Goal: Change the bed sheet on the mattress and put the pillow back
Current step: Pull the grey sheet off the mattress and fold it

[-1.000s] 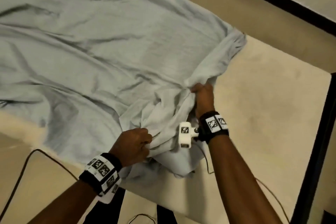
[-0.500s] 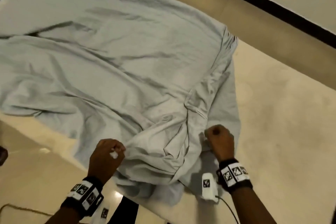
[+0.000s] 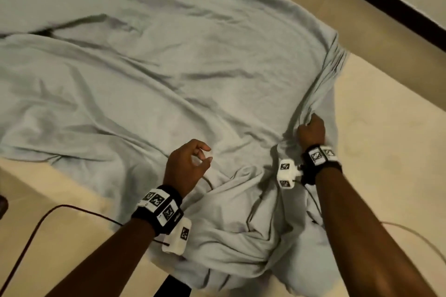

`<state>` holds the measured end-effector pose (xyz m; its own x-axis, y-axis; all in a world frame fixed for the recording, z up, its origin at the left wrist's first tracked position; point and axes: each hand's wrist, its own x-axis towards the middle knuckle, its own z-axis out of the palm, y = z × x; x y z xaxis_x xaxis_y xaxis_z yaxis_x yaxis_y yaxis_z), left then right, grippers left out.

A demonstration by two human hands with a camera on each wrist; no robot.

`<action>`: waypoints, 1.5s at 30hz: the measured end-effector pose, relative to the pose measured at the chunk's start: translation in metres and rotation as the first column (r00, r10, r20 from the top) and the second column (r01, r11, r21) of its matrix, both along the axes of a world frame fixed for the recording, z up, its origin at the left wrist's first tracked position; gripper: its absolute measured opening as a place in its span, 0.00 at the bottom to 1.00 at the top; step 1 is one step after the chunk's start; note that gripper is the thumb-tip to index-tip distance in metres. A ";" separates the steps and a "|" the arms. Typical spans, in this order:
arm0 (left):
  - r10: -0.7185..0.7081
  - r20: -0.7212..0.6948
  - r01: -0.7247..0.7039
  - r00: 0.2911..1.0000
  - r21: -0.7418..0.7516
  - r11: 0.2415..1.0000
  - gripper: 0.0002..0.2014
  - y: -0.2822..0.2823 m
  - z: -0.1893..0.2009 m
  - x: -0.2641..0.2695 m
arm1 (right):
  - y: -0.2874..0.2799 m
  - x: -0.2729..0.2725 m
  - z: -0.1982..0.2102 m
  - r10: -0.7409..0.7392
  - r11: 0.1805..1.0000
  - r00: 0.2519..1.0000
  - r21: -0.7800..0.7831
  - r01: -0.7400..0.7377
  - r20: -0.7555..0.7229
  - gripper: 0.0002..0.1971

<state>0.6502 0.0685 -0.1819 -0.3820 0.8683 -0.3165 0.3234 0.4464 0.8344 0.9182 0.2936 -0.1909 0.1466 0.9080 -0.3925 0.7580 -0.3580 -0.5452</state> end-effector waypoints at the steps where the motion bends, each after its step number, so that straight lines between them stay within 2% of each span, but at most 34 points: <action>1: -0.003 -0.009 0.003 1.000 -0.013 1.000 0.10 0.001 0.001 -0.003 | -0.013 -0.008 0.010 0.018 0.999 0.997 0.037 -0.015 -0.077 0.24; 2: -0.015 -0.016 0.014 1.000 -0.028 1.000 0.10 0.005 0.006 -0.004 | -0.032 -0.018 0.022 0.066 0.998 0.987 0.027 -0.063 -0.148 0.19; 3: -0.025 -0.006 0.024 1.000 -0.052 0.998 0.11 0.008 0.010 -0.005 | -0.060 -0.032 0.031 0.168 0.984 0.959 -0.024 -0.179 -0.228 0.15; 4: -0.034 0.018 0.035 0.999 -0.071 0.997 0.15 0.015 0.017 -0.005 | -0.094 -0.046 0.041 0.318 0.930 0.893 -0.080 -0.360 -0.319 0.17; 5: -0.044 0.051 0.048 0.998 -0.087 0.995 0.20 0.027 0.026 -0.004 | -0.131 -0.058 0.047 0.500 0.816 0.768 -0.079 -0.573 -0.401 0.21; 6: -0.048 0.091 0.057 0.995 -0.100 0.993 0.25 0.039 0.033 -0.003 | -0.168 -0.070 0.051 0.677 0.654 0.614 -0.052 -0.755 -0.406 0.23; 7: -0.036 0.131 0.050 0.991 -0.107 0.993 0.26 0.052 0.037 -0.002 | -0.200 -0.075 0.050 0.819 0.462 0.432 -0.011 -0.887 -0.378 0.24; 8: -0.013 0.157 0.030 0.988 -0.106 0.994 0.25 0.064 0.036 0.000 | -0.222 -0.074 0.044 0.881 0.354 0.331 0.009 -0.935 -0.337 0.23; 9: 0.007 0.153 0.010 0.988 -0.109 0.994 0.22 0.075 0.035 0.004 | -0.234 -0.069 0.037 0.874 0.366 0.341 0.008 -0.931 -0.346 0.21; 10: 0.007 0.117 0.005 0.993 -0.099 0.995 0.20 0.082 0.035 0.008 | -0.243 -0.062 0.035 0.822 0.454 0.415 0.007 -0.891 -0.389 0.18; 12: -0.044 0.002 0.044 0.999 -0.092 0.995 0.21 0.089 0.035 0.020 | -0.248 -0.036 0.025 0.624 0.713 0.649 -0.024 -0.701 -0.435 0.15; 13: -0.089 -0.053 0.083 0.995 -0.107 0.991 0.20 0.086 0.039 0.025 | -0.246 -0.022 0.021 0.508 0.818 0.747 -0.032 -0.575 -0.429 0.15; 14: -0.147 -0.106 0.133 0.983 -0.128 0.983 0.18 0.077 0.044 0.032 | -0.242 -0.011 0.021 0.411 0.886 0.808 -0.024 -0.463 -0.423 0.14; 15: -0.212 -0.199 0.181 0.957 -0.161 0.970 0.17 0.062 0.048 0.042 | -0.237 0.001 0.024 0.325 0.931 0.838 -0.008 -0.365 -0.439 0.12; 17: -0.359 -0.332 0.347 0.872 -0.098 0.933 0.14 0.023 0.055 0.070 | -0.220 0.021 0.038 0.158 0.984 0.869 0.001 -0.178 -0.468 0.12; 19: -0.573 -0.209 0.583 0.793 -0.016 0.812 0.15 -0.030 0.066 0.108 | -0.204 0.042 0.056 0.048 0.999 0.900 0.012 -0.048 -0.432 0.09; 20: -0.666 -0.171 0.677 0.726 0.004 0.736 0.15 -0.052 0.073 0.126 | -0.198 0.052 0.062 0.033 0.999 0.927 0.006 -0.034 -0.375 0.06; 21: -0.721 -0.212 0.735 0.660 -0.017 0.678 0.14 -0.074 0.075 0.145 | -0.192 0.062 0.066 0.033 0.999 0.947 -0.024 -0.043 -0.319 0.09; 22: -0.725 -0.222 0.738 0.652 -0.035 0.674 0.14 -0.090 0.076 0.160 | -0.189 0.070 0.069 0.048 0.993 0.966 -0.094 -0.073 -0.254 0.14; 23: -0.682 -0.249 0.696 0.688 -0.041 0.717 0.15 -0.103 0.076 0.171 | -0.187 0.075 0.073 0.083 0.980 0.974 -0.160 -0.118 -0.213 0.17; 24: -0.607 -0.206 0.612 0.768 -0.043 0.790 0.17 -0.114 0.074 0.178 | -0.188 0.077 0.076 0.122 0.967 0.978 -0.201 -0.155 -0.167 0.16; 25: -0.496 -0.155 0.492 0.854 -0.063 0.868 0.20 -0.120 0.078 0.181 | -0.190 0.079 0.081 0.164 0.961 0.977 -0.200 -0.189 -0.135 0.14; 26: -0.395 -0.139 0.390 0.908 -0.060 0.919 0.22 -0.123 0.078 0.181 | -0.191 0.079 0.082 0.207 0.962 0.973 -0.161 -0.221 -0.097 0.13; 27: -0.297 -0.138 0.296 0.945 -0.023 0.955 0.23 -0.124 0.075 0.177 | -0.192 0.077 0.085 0.238 0.963 0.969 -0.114 -0.244 -0.063 0.13; 29: -0.068 -0.040 0.068 0.997 -0.014 0.998 0.21 -0.121 0.078 0.155 | -0.195 0.071 0.087 0.281 0.959 0.960 -0.038 -0.282 -0.009 0.12; 30: 0.028 -0.014 -0.029 0.999 -0.036 0.999 0.21 -0.118 0.079 0.137 | -0.196 0.064 0.086 0.308 0.951 0.951 0.017 -0.308 0.022 0.10; 32: 0.097 -0.044 -0.100 0.994 -0.077 0.992 0.25 -0.112 0.071 0.099 | -0.200 0.045 0.090 0.332 0.931 0.939 0.129 -0.341 0.086 0.05; 35: 0.152 -0.069 -0.159 0.986 -0.099 0.982 0.29 -0.105 0.063 0.027 | -0.208 -0.013 0.094 0.387 0.886 0.907 0.206 -0.416 0.168 0.17; 37: 0.220 -0.031 -0.222 0.975 -0.080 0.972 0.26 -0.102 0.061 -0.018 | -0.216 -0.060 0.099 0.438 0.869 0.895 0.216 -0.446 0.084 0.20; 39: 0.271 -0.079 -0.275 0.959 -0.054 0.960 0.20 -0.107 0.060 -0.067 | -0.228 -0.120 0.091 0.504 0.849 0.863 0.200 -0.488 -0.030 0.17; 41: 0.344 -0.141 -0.350 0.928 -0.027 0.936 0.10 -0.118 0.061 -0.117 | -0.243 -0.186 0.078 0.572 0.817 0.816 0.149 -0.557 -0.085 0.15; 43: 0.436 -0.173 -0.448 0.883 -0.034 0.894 0.03 -0.134 0.055 -0.168 | -0.253 -0.255 0.064 0.661 0.750 0.745 0.103 -0.653 -0.090 0.18; 45: 0.512 -0.190 -0.526 0.838 -0.029 0.850 0.01 -0.152 0.046 -0.221 | -0.260 -0.324 0.047 0.753 0.657 0.657 0.073 -0.750 -0.040 0.25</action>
